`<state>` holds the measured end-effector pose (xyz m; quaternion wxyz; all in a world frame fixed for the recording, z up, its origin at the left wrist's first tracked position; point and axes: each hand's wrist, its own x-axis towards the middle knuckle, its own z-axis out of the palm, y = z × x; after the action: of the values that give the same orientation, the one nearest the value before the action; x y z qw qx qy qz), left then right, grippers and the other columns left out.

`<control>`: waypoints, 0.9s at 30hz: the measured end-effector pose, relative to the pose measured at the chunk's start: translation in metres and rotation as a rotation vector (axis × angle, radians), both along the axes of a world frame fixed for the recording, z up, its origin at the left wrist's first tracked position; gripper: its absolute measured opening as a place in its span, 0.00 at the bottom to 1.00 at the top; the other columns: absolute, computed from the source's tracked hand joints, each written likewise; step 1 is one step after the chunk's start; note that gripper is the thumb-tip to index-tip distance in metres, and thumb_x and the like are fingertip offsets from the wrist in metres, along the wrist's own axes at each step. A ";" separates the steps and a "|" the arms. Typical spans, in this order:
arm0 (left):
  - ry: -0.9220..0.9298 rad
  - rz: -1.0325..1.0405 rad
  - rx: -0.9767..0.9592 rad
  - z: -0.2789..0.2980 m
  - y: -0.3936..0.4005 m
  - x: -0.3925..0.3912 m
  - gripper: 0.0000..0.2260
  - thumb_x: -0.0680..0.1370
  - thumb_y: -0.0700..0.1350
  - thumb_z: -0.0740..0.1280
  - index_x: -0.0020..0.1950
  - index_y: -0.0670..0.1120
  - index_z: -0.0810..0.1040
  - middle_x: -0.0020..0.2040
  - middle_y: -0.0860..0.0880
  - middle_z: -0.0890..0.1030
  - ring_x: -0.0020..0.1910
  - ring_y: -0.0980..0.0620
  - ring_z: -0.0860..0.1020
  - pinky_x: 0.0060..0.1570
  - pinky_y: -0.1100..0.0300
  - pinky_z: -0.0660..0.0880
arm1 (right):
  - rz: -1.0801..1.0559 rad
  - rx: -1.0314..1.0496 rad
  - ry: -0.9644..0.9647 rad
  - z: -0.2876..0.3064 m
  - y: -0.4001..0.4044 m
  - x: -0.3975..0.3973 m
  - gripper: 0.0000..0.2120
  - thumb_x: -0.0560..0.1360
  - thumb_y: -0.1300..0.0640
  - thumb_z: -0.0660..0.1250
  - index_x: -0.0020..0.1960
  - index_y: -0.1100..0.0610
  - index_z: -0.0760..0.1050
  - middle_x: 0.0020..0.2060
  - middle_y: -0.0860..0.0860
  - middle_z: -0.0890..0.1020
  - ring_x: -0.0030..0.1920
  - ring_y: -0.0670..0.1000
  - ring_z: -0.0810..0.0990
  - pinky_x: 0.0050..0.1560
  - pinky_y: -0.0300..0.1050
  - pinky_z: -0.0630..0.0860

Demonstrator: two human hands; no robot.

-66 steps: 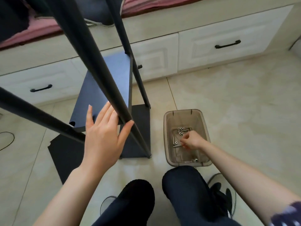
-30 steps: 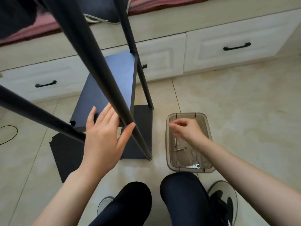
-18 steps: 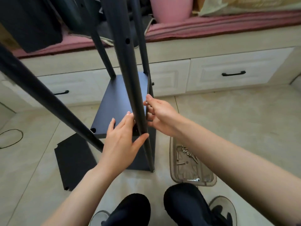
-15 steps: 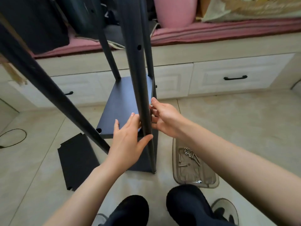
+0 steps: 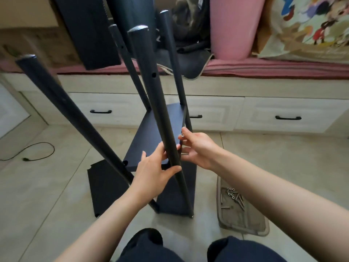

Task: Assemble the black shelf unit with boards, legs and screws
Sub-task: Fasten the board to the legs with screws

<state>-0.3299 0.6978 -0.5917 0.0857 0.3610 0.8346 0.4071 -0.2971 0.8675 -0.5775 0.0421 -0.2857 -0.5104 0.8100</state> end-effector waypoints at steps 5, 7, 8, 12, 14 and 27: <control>-0.144 0.044 0.117 0.005 -0.046 -0.014 0.22 0.75 0.45 0.75 0.63 0.61 0.72 0.56 0.72 0.79 0.65 0.63 0.77 0.75 0.39 0.63 | 0.080 0.046 -0.031 0.010 -0.037 -0.027 0.13 0.82 0.50 0.63 0.48 0.61 0.75 0.47 0.58 0.79 0.47 0.60 0.83 0.56 0.63 0.80; -0.169 0.058 0.163 0.007 -0.069 -0.024 0.20 0.74 0.43 0.77 0.58 0.62 0.73 0.57 0.68 0.81 0.63 0.64 0.77 0.71 0.47 0.72 | 0.136 0.046 -0.030 0.013 -0.056 -0.038 0.14 0.82 0.50 0.62 0.47 0.60 0.76 0.47 0.58 0.82 0.48 0.59 0.84 0.51 0.58 0.82; -0.190 0.063 0.187 0.008 -0.081 -0.030 0.19 0.74 0.42 0.77 0.56 0.60 0.74 0.56 0.66 0.82 0.62 0.65 0.78 0.68 0.53 0.74 | 0.161 0.051 -0.029 0.014 -0.067 -0.044 0.14 0.82 0.49 0.61 0.46 0.59 0.76 0.47 0.58 0.84 0.48 0.58 0.85 0.48 0.55 0.82; -0.277 0.136 0.245 -0.001 -0.136 -0.050 0.16 0.73 0.44 0.78 0.58 0.53 0.79 0.55 0.63 0.84 0.61 0.66 0.79 0.65 0.61 0.75 | 0.225 0.069 -0.077 0.011 -0.116 -0.071 0.14 0.82 0.49 0.61 0.51 0.60 0.75 0.51 0.59 0.83 0.50 0.57 0.84 0.44 0.49 0.81; -0.351 0.178 0.277 -0.013 -0.159 -0.057 0.16 0.74 0.47 0.77 0.59 0.57 0.80 0.59 0.64 0.82 0.63 0.64 0.78 0.67 0.57 0.75 | 0.276 0.078 -0.092 0.008 -0.137 -0.086 0.14 0.82 0.48 0.61 0.51 0.60 0.75 0.56 0.62 0.81 0.53 0.59 0.83 0.46 0.49 0.81; -0.701 0.475 0.556 -0.129 -0.225 -0.063 0.19 0.73 0.42 0.77 0.62 0.56 0.81 0.57 0.60 0.85 0.58 0.62 0.81 0.51 0.71 0.77 | 0.462 0.268 -0.238 -0.079 -0.217 -0.143 0.15 0.84 0.49 0.57 0.51 0.58 0.75 0.60 0.61 0.78 0.60 0.61 0.79 0.51 0.50 0.79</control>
<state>-0.3924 0.4730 -0.7209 0.1663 0.0122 0.6749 0.7189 -0.4404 0.6509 -0.6561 -0.1663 -0.2468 -0.6658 0.6842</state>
